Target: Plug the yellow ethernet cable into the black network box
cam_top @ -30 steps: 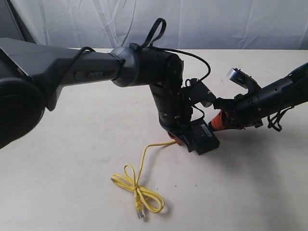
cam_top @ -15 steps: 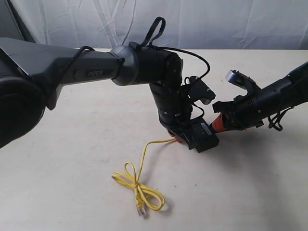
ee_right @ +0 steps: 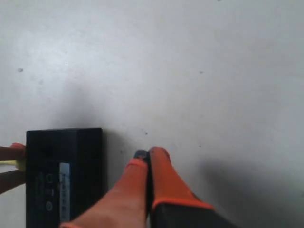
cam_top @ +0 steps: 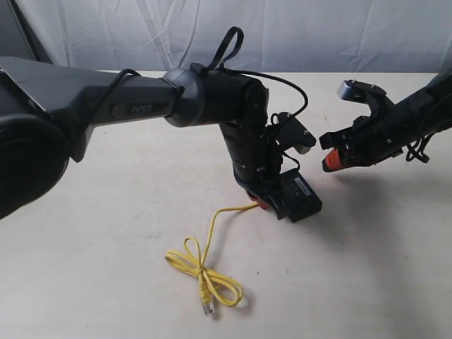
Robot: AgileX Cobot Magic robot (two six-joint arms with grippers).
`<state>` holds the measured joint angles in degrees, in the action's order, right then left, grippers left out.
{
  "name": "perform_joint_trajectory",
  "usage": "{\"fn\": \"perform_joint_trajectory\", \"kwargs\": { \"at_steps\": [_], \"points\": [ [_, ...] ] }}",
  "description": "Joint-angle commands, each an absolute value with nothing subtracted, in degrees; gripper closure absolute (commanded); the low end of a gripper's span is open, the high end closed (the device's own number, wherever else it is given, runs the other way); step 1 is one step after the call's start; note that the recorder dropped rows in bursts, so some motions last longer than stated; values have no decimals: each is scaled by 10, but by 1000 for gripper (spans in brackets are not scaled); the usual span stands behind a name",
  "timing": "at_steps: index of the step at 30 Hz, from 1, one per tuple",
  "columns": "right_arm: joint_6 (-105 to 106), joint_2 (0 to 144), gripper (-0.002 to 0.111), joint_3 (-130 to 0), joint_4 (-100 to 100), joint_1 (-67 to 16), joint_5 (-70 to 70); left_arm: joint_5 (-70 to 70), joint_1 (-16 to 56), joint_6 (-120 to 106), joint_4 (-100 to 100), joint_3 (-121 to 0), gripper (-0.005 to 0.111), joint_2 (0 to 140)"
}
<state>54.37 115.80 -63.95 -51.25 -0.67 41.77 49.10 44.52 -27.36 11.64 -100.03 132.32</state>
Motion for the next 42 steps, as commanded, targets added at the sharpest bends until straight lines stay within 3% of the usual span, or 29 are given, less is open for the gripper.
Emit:
{"fn": "perform_joint_trajectory", "kwargs": {
  "at_steps": [1, 9, 12, 17, 20, 30, 37, 42],
  "points": [
    [516, 1127, 109, -644, -479, -5, 412, 493, 442, -269, 110, -1001, 99, 1329],
    [504, 1093, 109, -644, -480, -5, 414, 493, 441, -269, 106, -1001, 39, 1302],
    [495, 1082, 109, -644, -479, -5, 416, 501, 436, -267, 105, -1001, 30, 1295],
    [464, 1052, 109, -644, -472, -5, 417, 515, 424, -249, 100, -1001, 33, 1262],
    [429, 1029, 109, -644, -422, -13, 421, 525, 416, -226, 79, -1001, 42, 1234],
    [201, 946, 109, -644, -155, -25, 463, 633, 352, -164, 0, -983, 106, 1160],
    [54, 859, 109, -644, 27, -25, 471, 582, 293, -149, 0, -870, 106, 1051],
    [37, 804, 109, -643, 45, -25, 461, 506, 256, -136, -4, -769, 106, 946]
  ]
}}
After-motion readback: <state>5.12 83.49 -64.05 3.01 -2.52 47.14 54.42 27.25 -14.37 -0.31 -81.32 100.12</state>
